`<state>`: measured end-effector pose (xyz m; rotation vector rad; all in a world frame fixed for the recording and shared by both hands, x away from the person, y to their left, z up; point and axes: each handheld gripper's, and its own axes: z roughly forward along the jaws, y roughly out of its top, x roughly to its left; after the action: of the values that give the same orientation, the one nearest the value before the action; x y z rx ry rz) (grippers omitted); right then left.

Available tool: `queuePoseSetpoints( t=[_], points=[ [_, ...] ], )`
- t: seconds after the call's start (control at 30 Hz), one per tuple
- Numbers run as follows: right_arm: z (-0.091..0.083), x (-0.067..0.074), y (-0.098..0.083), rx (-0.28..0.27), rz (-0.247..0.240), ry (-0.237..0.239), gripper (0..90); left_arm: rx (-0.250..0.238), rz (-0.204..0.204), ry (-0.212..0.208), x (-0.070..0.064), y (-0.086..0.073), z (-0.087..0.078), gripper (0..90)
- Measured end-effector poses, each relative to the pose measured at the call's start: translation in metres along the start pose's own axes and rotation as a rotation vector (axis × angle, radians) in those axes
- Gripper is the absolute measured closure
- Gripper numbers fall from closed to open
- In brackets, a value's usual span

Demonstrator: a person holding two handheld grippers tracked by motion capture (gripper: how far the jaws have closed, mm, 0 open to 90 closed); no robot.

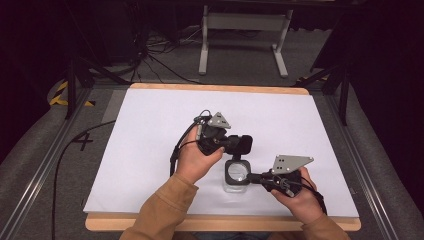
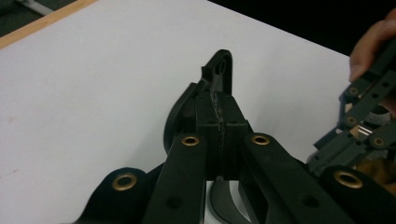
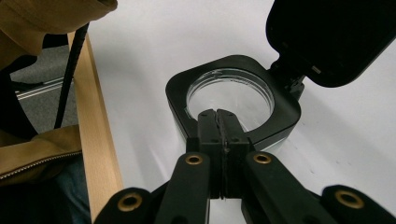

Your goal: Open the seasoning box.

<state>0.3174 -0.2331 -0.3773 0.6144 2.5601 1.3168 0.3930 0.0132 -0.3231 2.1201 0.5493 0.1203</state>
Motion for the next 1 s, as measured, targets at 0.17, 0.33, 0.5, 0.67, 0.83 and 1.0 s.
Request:
queuePoseSetpoints(
  t=[0.17, 0.33, 0.5, 0.67, 0.83, 1.0],
  points=[
    [-0.001, -0.003, 0.004, 0.021, 0.019, 0.022, 84.0, 0.049, 0.025, -0.004, -0.007, -0.001, -0.011, 80.9],
    [-0.012, -0.009, 0.014, -0.026, 0.012, 0.023, 81.6, 0.075, 0.020, 0.002, -0.013, -0.008, -0.033, 77.6],
    [-0.024, -0.020, 0.017, -0.053, 0.026, -0.002, 80.8, 0.068, -0.006, 0.005, -0.008, -0.015, -0.048, 75.0],
    [-0.036, -0.031, 0.015, -0.075, 0.051, -0.046, 77.5, 0.086, -0.057, 0.019, 0.004, -0.026, -0.058, 71.1],
    [-0.048, -0.049, 0.009, -0.082, 0.091, -0.124, 71.5, 0.105, -0.101, 0.043, 0.017, -0.038, -0.069, 69.4],
    [-0.061, -0.069, 0.002, -0.098, 0.134, -0.195, 66.8, 0.134, -0.136, 0.070, 0.029, -0.052, -0.076, 67.7]
  ],
)
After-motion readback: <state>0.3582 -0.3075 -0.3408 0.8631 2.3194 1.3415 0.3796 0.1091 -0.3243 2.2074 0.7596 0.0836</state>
